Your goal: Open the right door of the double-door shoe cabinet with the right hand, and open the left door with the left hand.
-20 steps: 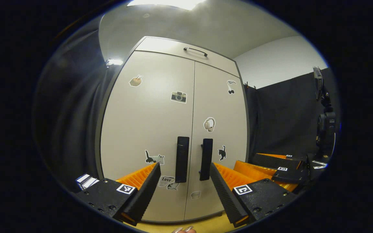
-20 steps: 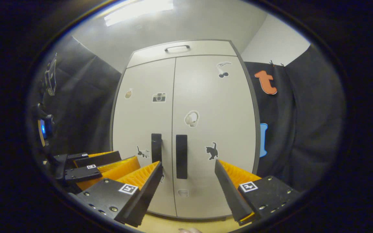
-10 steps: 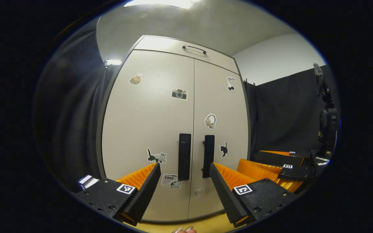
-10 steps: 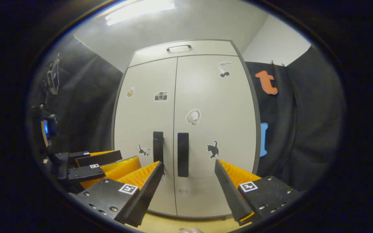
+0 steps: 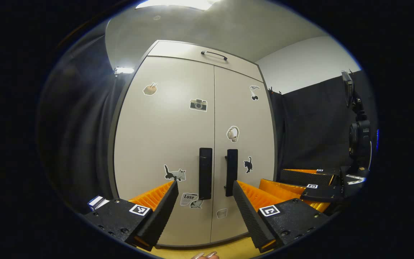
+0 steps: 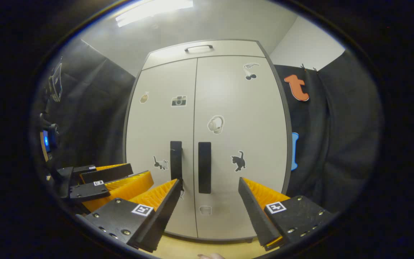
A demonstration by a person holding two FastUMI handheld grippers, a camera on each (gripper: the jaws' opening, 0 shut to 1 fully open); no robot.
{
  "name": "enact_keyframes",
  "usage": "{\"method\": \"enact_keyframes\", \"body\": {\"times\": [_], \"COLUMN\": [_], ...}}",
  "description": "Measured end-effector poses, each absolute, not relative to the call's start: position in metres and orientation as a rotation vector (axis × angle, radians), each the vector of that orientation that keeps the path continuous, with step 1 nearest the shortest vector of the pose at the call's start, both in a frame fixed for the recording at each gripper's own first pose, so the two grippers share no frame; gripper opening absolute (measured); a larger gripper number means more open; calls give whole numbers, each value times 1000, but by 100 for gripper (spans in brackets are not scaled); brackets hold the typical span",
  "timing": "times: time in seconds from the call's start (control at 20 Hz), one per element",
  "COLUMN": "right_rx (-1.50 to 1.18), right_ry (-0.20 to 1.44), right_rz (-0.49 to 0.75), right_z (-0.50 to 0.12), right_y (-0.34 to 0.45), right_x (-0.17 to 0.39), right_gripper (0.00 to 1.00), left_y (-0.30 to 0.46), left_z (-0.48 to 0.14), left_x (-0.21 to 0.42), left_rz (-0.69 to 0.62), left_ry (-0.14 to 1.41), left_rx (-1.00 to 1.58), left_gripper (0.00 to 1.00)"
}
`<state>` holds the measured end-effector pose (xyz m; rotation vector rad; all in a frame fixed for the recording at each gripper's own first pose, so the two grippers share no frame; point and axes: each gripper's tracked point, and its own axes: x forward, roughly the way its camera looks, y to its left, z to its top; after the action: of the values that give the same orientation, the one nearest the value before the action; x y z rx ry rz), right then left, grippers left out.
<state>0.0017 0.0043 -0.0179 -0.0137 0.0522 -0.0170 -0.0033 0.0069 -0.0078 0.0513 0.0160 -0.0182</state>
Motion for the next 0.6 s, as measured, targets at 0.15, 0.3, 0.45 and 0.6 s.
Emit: {"method": "enact_keyframes", "body": {"times": [0.15,0.3,0.45,0.6], "right_rx": [-17,-19,-30,-30], "right_ry": [48,44,47,45], "right_rz": [-34,-40,-41,-35], "right_z": [-17,-15,-17,-17], "right_y": [0,-1,1,5], "right_x": [7,12,18,24], "right_gripper": [98,98,98,98], "left_y": [4,4,6,8], "left_z": [-8,-9,-10,-10], "left_x": [-1,1,3,4], "left_rz": [-29,-34,-33,-31], "left_ry": [10,14,12,13], "left_rx": [50,48,46,54], "left_gripper": [90,95,95,95]}}
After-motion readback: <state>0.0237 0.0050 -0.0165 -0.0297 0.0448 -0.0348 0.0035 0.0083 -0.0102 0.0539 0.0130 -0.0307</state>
